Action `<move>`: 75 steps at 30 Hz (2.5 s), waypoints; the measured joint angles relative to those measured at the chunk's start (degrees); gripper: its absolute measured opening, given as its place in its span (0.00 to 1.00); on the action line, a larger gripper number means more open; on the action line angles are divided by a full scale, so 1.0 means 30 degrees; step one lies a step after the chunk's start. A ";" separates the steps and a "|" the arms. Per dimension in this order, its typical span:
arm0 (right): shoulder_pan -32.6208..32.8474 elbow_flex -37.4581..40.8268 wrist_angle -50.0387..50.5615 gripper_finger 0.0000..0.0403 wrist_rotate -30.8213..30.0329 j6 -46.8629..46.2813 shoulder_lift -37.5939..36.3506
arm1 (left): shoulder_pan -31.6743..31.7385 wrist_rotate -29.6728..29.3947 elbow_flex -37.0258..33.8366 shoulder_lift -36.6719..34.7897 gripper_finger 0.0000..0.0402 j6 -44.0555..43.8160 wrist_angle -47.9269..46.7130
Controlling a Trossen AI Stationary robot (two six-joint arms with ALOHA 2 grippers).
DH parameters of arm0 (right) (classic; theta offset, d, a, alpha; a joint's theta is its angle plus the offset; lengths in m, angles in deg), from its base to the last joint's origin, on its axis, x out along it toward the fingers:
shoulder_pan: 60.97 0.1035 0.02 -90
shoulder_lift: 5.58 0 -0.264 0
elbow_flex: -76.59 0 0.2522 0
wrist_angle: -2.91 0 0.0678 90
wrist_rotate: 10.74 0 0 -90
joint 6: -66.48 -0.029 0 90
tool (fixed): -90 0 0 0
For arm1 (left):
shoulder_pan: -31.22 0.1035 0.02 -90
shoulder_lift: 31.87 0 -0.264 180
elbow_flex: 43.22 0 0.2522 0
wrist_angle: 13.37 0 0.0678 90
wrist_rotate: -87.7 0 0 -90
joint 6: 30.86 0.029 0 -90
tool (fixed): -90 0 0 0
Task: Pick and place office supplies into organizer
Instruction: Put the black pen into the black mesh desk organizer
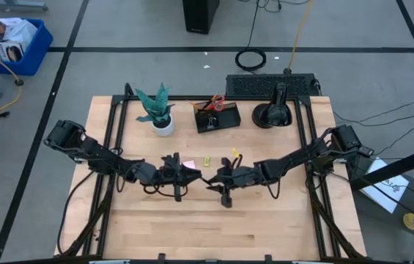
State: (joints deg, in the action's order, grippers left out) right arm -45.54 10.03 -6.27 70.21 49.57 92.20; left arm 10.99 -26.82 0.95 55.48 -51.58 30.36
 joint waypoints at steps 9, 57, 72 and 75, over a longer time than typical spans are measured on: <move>0.1586 0.4079 -0.1076 0.24 -0.2652 -0.2162 -0.1170 | 0.1007 -0.0679 0.0000 -0.0022 0.09 0.0385 0.0254; 0.3216 0.8273 -0.7447 0.22 -0.3972 -0.0979 -0.1953 | 1.6122 0.3662 1.0579 0.1600 0.10 -0.1771 -1.6229; 0.3216 0.8273 -0.7279 0.22 -0.3965 -0.0980 -0.1953 | 1.6434 0.4665 1.0671 0.4773 0.09 -0.1764 -1.5069; 0.3216 0.8273 -0.7281 0.22 -0.3965 -0.0883 -0.1953 | 1.6449 0.4688 1.0686 0.5169 0.07 -0.1787 -1.4907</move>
State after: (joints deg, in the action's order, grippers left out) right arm -35.89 34.84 -28.11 58.31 46.92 86.34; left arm 60.33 -12.75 33.01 70.99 -56.95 -14.36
